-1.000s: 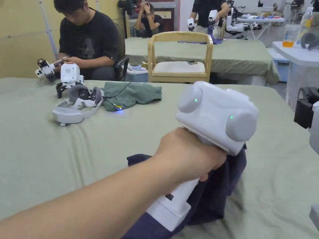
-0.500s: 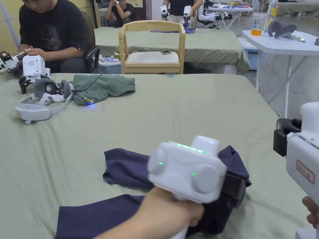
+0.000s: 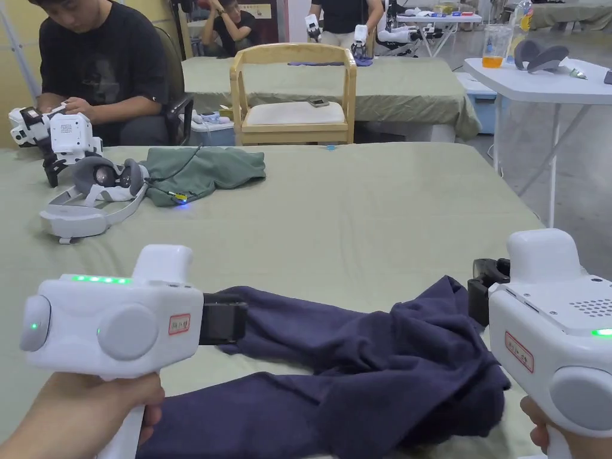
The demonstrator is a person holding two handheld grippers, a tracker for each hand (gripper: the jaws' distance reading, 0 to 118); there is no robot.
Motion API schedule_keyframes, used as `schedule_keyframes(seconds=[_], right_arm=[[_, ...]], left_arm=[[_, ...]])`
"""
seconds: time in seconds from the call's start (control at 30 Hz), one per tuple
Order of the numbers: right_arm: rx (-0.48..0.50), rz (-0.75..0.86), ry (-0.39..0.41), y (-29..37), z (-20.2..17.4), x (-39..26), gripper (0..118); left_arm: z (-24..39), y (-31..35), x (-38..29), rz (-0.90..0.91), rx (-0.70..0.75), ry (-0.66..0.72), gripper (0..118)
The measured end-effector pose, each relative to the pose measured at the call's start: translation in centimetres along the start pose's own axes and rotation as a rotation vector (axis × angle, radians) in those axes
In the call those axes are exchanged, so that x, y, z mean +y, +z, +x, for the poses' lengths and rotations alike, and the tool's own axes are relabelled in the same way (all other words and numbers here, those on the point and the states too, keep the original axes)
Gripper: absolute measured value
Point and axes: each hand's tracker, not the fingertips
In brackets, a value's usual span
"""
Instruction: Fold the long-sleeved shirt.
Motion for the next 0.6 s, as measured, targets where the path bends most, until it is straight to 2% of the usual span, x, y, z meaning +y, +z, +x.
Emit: schedule_keyframes(seconds=[0.03,0.07,0.1,0.13,0.2,0.27,0.4,0.43,0.5,0.53,0.57,0.6], right_arm=[[0.004,-0.004,0.000,0.0,-0.1,-0.1,12],[0.005,-0.005,-0.001,0.1,-0.2,-0.2,12],[0.004,-0.010,0.001,0.1,-0.3,-0.3,12],[0.006,-0.014,0.003,0.1,-0.3,-0.4,12],[0.006,-0.021,0.008,0.2,-0.4,-0.7,12],[0.010,-0.033,0.012,0.1,-0.3,-1.1,12],[0.019,-0.073,0.022,-0.4,-0.1,-2.4,12],[0.017,-0.081,0.022,-0.6,0.0,-2.7,12],[0.014,-0.103,0.016,-0.9,0.4,-3.4,12],[0.015,-0.113,0.012,-1.1,0.5,-3.7,12],[0.013,-0.124,0.007,-1.3,0.7,-4.0,12],[0.013,-0.137,0.001,-1.4,0.9,-4.3,12]], left_arm=[[-0.3,0.0,-0.5,0.019,0.009,-0.037,68],[-0.3,-0.3,-1.0,0.025,-0.013,-0.072,15],[-0.3,-1.1,-1.1,-0.006,0.001,-0.045,6],[-0.6,-1.2,-1.4,-0.023,0.018,0.010,6],[-1.6,-2.3,-1.4,-0.050,-0.046,0.127,6],[-2.0,-3.5,-1.3,-0.045,-0.010,0.131,6],[-2.7,-6.9,-0.8,-0.087,-0.081,0.153,14],[-2.6,-7.8,-0.6,-0.093,-0.072,0.150,37],[-2.8,-10.1,-0.3,-0.106,-0.061,0.157,118],[-2.7,-11.2,-0.3,-0.120,-0.117,0.122,118],[-2.4,-11.8,-0.2,-0.076,-0.075,0.190,118],[-2.4,-12.7,-0.1,-0.115,-0.050,0.148,118]])
